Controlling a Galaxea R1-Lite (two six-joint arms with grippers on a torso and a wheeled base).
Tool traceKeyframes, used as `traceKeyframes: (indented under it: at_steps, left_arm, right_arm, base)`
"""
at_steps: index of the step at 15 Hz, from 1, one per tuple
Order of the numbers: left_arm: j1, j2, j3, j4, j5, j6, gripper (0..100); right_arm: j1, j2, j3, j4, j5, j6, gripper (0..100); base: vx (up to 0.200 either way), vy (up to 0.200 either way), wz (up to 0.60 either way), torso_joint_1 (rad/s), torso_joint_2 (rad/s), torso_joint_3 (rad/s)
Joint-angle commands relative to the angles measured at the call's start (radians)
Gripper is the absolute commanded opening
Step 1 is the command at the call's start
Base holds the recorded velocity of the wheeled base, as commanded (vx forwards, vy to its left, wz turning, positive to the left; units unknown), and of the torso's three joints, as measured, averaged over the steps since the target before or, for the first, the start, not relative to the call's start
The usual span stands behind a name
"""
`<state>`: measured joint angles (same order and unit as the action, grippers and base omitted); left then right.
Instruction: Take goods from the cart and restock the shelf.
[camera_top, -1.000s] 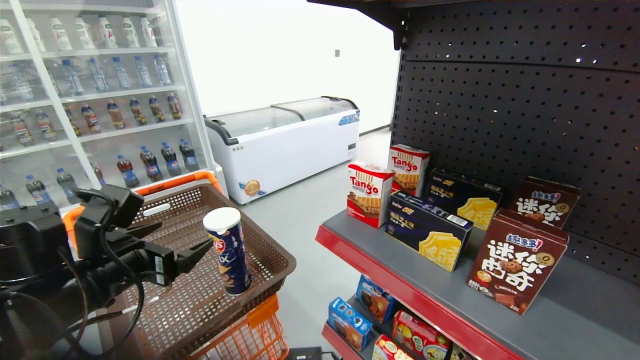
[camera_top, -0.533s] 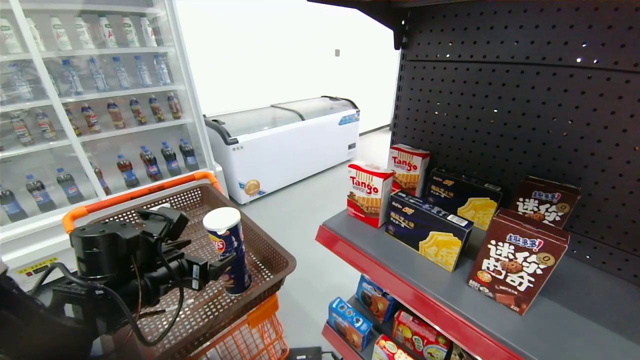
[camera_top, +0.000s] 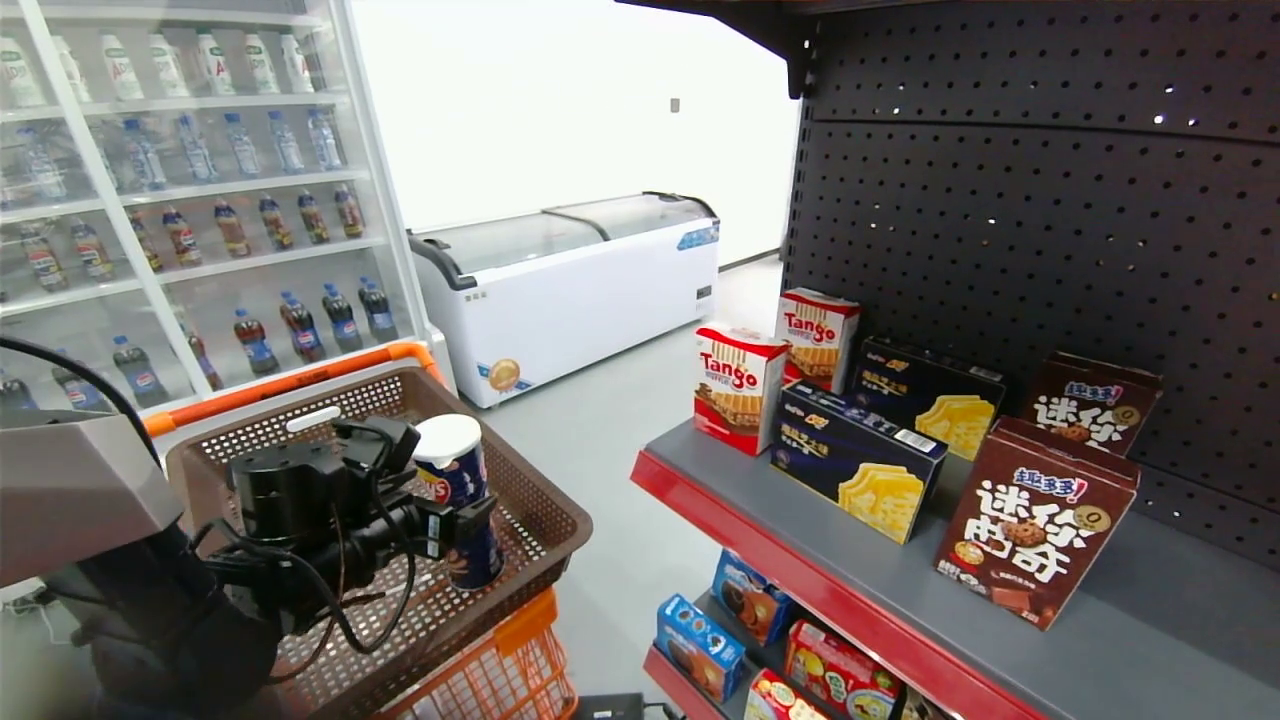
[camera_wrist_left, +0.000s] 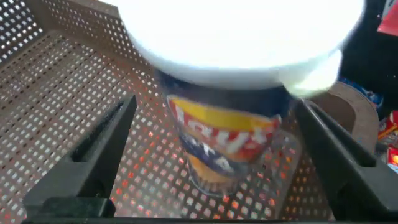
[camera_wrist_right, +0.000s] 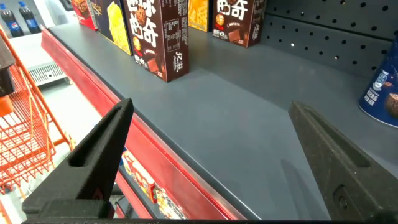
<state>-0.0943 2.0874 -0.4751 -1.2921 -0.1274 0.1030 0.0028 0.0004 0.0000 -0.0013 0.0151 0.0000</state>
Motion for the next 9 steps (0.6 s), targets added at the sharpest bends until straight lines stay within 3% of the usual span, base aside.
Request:
traceKeyframes:
  at_steps: [1, 3, 4, 7, 9]
  left_arm:
    - [-0.001, 0.063, -0.033, -0.022, 0.0, 0.001, 100]
    - [-0.002, 0.088, -0.051, -0.027, 0.0, 0.0, 100]
    - [-0.002, 0.095, -0.06, -0.03, -0.001, 0.0, 0]
    - [-0.001, 0.098, -0.088, -0.024, -0.001, 0.014, 0]
    - [-0.001, 0.098, -0.076, -0.019, 0.003, 0.123, 0]
  right_arm:
    - [0.0, 0.0, 0.0, 0.0, 0.0, 0.0, 100]
    - [0.0, 0.0, 0.0, 0.0, 0.0, 0.0, 100]
    - [0.0, 0.0, 0.0, 0.0, 0.0, 0.0, 100]
    - [0.0, 0.0, 0.0, 0.0, 0.0, 0.0, 100]
    - [0.0, 0.0, 0.0, 0.0, 0.0, 0.0, 100]
  base:
    - [0.0, 0.0, 0.0, 0.0, 0.0, 0.0]
    - [0.0, 0.0, 0.0, 0.0, 0.0, 0.0]
    - [0.0, 0.0, 0.0, 0.0, 0.0, 0.0]
    - [0.0, 0.0, 0.0, 0.0, 0.0, 0.0]
    - [0.0, 0.0, 0.0, 0.0, 0.0, 0.0]
